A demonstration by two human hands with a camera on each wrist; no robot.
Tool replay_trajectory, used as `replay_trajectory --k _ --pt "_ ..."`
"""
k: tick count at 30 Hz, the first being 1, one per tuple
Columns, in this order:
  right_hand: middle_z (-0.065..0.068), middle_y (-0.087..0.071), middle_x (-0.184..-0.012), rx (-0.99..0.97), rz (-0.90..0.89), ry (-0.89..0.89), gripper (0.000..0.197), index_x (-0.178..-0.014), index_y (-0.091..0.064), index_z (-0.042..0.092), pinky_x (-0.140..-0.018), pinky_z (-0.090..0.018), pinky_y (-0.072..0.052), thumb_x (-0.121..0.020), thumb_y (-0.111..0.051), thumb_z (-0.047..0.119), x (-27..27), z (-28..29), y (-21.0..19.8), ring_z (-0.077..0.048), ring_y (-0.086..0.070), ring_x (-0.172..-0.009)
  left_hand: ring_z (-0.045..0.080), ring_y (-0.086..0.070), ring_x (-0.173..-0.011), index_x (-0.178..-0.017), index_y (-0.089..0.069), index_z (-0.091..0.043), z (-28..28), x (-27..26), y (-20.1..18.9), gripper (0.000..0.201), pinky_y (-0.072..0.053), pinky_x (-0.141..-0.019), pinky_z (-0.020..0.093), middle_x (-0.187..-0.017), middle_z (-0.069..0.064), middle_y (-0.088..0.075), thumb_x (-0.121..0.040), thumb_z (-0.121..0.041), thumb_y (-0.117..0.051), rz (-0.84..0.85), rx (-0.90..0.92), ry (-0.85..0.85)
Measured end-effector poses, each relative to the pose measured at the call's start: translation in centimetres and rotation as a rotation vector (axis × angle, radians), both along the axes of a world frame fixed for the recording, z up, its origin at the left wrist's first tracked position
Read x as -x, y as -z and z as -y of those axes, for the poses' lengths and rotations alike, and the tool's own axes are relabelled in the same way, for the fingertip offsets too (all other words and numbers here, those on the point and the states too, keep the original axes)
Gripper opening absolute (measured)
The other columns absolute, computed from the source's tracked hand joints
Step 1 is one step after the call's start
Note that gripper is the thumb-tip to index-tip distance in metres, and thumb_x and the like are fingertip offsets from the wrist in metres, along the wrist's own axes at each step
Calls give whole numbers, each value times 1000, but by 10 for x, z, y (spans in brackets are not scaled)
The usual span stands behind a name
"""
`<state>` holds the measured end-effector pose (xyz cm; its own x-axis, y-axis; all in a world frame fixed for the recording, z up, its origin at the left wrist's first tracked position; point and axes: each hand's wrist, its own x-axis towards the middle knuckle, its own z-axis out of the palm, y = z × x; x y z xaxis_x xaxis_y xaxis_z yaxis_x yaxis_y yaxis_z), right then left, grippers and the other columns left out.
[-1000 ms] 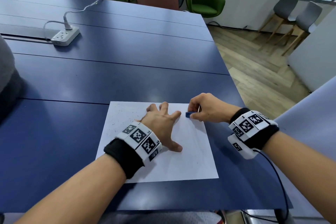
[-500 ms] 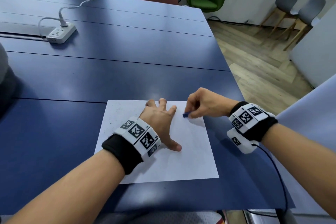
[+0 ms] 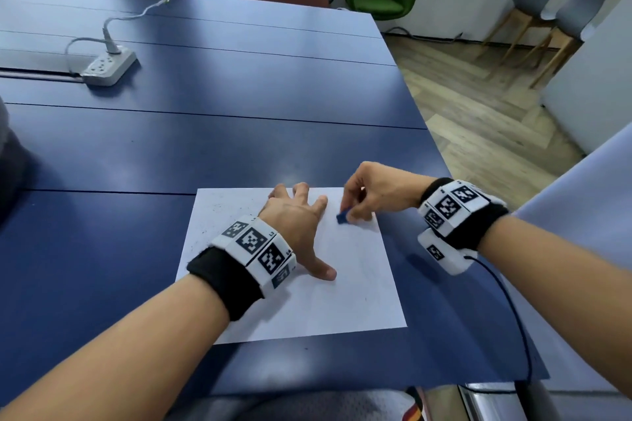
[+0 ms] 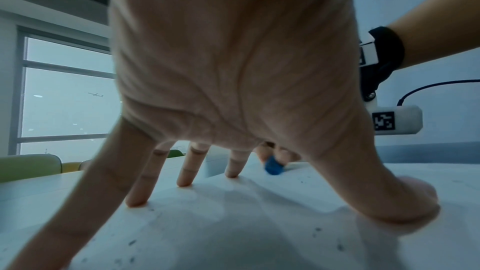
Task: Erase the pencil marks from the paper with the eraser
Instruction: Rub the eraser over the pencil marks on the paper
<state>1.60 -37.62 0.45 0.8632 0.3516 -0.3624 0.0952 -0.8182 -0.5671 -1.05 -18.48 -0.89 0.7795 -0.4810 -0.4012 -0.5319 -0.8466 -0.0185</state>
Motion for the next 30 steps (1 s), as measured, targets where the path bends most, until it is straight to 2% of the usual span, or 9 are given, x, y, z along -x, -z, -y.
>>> replay_trajectory --k 3,6,8,13,17,19,22,27,30 --pt "-6 -66 -61 -86 89 110 6 -81 -70 4 -56 -31 -51 -77 -74 7 -4 -2 4 -14 -57 -49 36 -31 -122 -148 -21 -25 0 0 0 120 -42 -91 40 -146 10 -26 -54 -81 -70 -3 2 2" --pt "-4 -64 -61 -46 -52 -10 8 -85 -72 6 -59 -33 -51 -77 -72 4 2 -1 2 -14 -56 -51 36 -33 -120 -147 -23 -25 1 0 0 118 -39 -87 37 -143 10 -29 -54 -81 -70 2 0 5" --pt "-6 -66 -65 -13 -88 -69 12 -89 -73 7 -60 -34 -53 -77 -71 3 4 -3 -1 -14 -57 -52 35 -33 -119 -147 -23 -26 0 -1 0 118 -38 -86 37 -140 9 -31 -54 -80 -71 1 6 9" --pt "-10 -66 -63 -136 55 123 12 -90 -68 4 -54 -30 -54 -78 -70 1 3 1 3 -15 -59 -48 37 -33 -119 -149 -18 -34 0 -2 0 118 -41 -89 39 -140 10 -30 -54 -82 -70 2 9 22" --pt "-13 -68 -64 -115 -62 6 8 -85 -71 3 -57 -34 -54 -77 -71 1 17 2 3 -16 -58 -49 38 -31 -121 -151 -12 -37 1 -2 -1 120 -39 -95 40 -145 11 -25 -55 -82 -68 -11 -20 26" --pt "-8 -66 -60 -104 -1 60 9 -86 -71 4 -56 -32 -54 -78 -71 1 12 5 3 -14 -58 -48 38 -30 -122 -152 -8 -38 1 -3 -2 122 -39 -95 40 -145 11 -24 -55 -82 -68 -15 -19 23" --pt "-7 -63 -59 -121 104 169 9 -85 -71 5 -56 -33 -54 -78 -68 1 9 10 6 -14 -56 -46 36 -30 -123 -153 -6 -40 1 -3 -1 123 -39 -94 39 -146 10 -24 -55 -83 -68 -12 -13 18" --pt "-2 -62 -58 -65 -47 13 9 -85 -73 7 -52 -29 -49 -78 -69 2 20 9 0 -13 -55 -47 37 -29 -123 -153 -4 -39 2 -3 -1 125 -41 -95 40 -147 11 -22 -56 -82 -69 -24 -31 21" --pt "-5 -63 -57 -112 76 148 8 -85 -72 6 -51 -28 -51 -78 -70 4 15 10 4 -16 -56 -46 38 -27 -126 -153 -4 -40 2 -4 -1 126 -43 -98 42 -148 11 -20 -54 -82 -70 -38 -19 9"
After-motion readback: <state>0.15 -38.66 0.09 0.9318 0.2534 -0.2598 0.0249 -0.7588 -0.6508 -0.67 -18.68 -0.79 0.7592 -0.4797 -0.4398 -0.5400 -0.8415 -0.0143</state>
